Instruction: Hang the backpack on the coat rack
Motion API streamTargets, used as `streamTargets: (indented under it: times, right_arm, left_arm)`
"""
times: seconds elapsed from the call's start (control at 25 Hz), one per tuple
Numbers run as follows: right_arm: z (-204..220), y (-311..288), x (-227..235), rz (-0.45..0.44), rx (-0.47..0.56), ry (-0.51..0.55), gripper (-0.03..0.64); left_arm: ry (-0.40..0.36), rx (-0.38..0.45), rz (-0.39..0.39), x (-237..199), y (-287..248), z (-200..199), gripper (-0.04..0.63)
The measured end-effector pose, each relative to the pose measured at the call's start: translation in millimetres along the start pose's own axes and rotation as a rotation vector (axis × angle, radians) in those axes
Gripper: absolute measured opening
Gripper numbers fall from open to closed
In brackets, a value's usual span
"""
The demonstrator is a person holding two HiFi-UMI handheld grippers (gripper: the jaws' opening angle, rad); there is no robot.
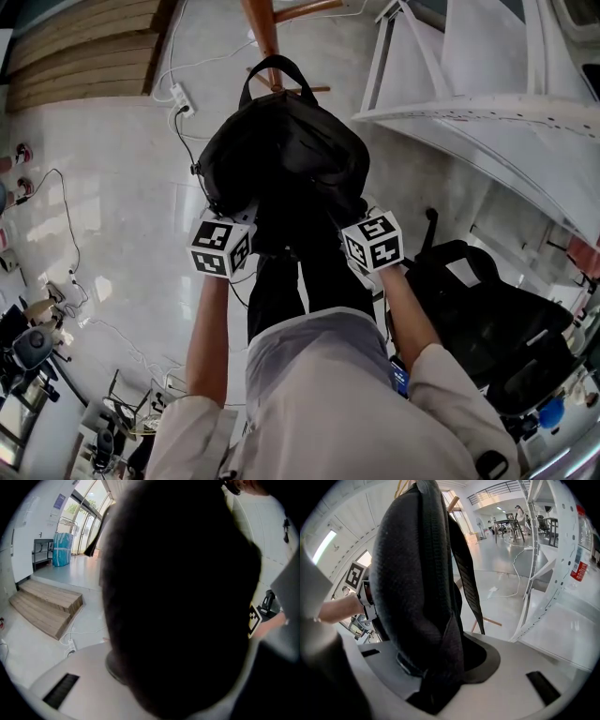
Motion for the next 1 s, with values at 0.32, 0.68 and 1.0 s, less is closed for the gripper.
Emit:
streamTargets:
  times: [0.32,0.68,1.0]
  right_arm:
    - [4,-8,7,-0.004,-0.008,-0.01,0.132]
    - [9,-17,15,-0.011,-0.019,-0.023,0.132]
    - [14,-27,23,-0.012,-0.033,-0.034,0.137]
  left_arm:
    - [0.005,-0.013,-0.001,-4,-9,7,0.089]
    - [0.002,-0.03,0.002,-7,-19,15,0.089]
    - [0.01,-0.049,0.0,-12,-29,23,0.089]
Point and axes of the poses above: the fingertips, and each gripper's own axes: y backward along the fingers, x to its right, z out of its underside, the point moved 4 cm from there along y, backward along the fingers, and after that the axes turned 13 degrees about -z, right-handed, at the moved point
